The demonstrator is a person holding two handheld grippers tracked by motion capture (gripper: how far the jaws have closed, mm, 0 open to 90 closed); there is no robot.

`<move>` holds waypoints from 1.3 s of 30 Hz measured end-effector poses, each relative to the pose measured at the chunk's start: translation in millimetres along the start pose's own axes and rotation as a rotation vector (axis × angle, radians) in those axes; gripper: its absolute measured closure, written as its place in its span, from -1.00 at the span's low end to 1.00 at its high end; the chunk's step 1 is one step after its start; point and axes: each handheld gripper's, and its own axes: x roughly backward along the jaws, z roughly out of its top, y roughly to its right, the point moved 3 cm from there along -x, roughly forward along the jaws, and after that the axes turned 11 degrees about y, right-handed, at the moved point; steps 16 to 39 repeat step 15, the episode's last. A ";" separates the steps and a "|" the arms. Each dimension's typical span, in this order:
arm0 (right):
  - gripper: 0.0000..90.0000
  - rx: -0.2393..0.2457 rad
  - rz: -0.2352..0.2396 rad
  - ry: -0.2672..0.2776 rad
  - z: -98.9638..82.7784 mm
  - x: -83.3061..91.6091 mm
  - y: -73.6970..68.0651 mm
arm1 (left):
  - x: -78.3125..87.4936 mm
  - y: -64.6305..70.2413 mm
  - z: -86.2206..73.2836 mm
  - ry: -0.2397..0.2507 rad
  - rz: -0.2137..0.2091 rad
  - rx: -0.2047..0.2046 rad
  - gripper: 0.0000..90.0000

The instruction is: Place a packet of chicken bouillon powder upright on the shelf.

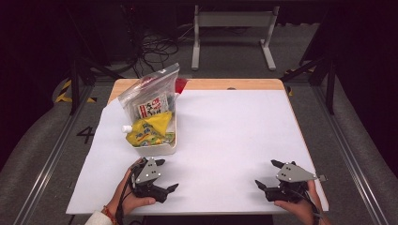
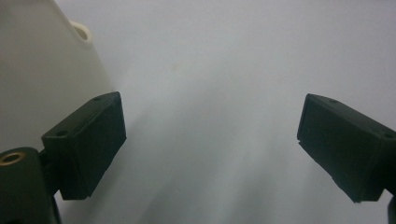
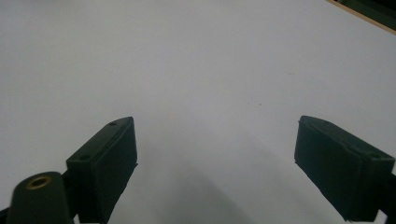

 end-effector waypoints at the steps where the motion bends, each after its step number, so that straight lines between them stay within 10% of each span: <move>1: -0.71 -0.001 0.000 -0.001 -0.1 0.1 0.1 | -0.1 -0.4 0.1 0.005 -0.001 0.004 -0.81; 39: -0.72 -0.006 -0.001 -0.002 -0.6 -1.0 -0.9 | -0.4 -2.4 1.6 0.006 0.005 -0.003 -0.81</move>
